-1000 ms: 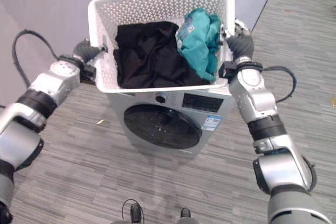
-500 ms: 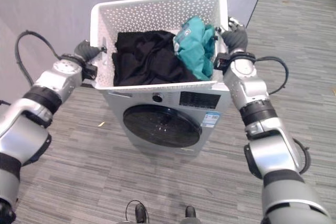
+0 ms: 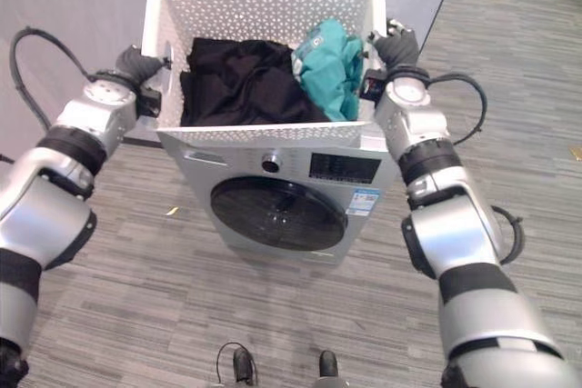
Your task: Grab the laundry basket,head to the washer,open it,put in the laundry and shut it.
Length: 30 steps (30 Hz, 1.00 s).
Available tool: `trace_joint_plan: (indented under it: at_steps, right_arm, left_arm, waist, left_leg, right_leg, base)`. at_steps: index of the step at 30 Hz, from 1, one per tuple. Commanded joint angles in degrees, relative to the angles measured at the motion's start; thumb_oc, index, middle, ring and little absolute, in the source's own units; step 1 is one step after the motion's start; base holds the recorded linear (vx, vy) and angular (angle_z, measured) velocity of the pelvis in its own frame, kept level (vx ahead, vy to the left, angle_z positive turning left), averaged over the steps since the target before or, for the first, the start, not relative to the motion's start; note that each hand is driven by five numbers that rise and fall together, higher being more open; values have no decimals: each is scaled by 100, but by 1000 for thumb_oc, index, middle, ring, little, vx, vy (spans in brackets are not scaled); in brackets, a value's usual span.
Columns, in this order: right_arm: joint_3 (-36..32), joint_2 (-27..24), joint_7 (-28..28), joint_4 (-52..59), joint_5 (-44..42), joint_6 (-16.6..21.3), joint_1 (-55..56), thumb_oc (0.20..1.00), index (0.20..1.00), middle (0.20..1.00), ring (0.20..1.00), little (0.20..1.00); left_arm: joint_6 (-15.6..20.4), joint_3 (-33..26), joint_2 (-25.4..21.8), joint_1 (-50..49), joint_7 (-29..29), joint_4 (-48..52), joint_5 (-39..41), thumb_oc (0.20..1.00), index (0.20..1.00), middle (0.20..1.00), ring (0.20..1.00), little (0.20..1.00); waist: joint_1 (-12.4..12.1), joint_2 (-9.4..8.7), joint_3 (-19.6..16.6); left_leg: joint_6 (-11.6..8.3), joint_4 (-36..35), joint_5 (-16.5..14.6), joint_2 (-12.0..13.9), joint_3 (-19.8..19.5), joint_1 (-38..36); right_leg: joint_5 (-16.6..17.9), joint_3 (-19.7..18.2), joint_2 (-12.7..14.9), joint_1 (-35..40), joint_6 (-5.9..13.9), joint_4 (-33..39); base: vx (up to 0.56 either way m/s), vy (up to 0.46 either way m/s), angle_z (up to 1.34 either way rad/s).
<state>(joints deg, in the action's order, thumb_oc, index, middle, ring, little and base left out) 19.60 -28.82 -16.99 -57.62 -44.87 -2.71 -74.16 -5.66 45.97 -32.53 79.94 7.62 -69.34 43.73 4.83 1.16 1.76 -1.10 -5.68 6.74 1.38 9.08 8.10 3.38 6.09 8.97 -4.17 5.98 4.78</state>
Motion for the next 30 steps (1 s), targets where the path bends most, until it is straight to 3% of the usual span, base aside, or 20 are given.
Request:
trace_joint_plan:
  at_steps: [1,17,30]
  right_arm:
    - [225,354,-111,-575,-32,439,-1584,200,200,200,200,200]
    - [500,410,-311,-1756,182,317,-2592,200,200,200,200,200]
    - [861,580,-400,-2112,144,334,-3070,200,200,200,200,200]
  left_arm:
    - [910,52,706,2324,-143,-360,-81,200,200,200,200,200]
    - [1085,-51,1500,2452,258,-566,-628,200,200,200,200,200]
    - [1244,-242,1663,2858,727,-667,-677,200,200,200,200,200]
  waist:
    - [-222,236,212]
    - [-186,342,402]
    - [-94,364,431]
  left_leg:
    - [-255,68,-382,150,-349,-331]
    - [-417,68,15,147,-356,132]
    - [-572,68,138,131,-343,672]
  right_leg:
    - [462,552,419,151,531,-290]
    - [697,627,431,-239,575,-223]
    - [823,578,429,-690,590,-57]
  base:
    - [0,0,0]
    - [-5,-3,1]
    - [-3,-2,0]
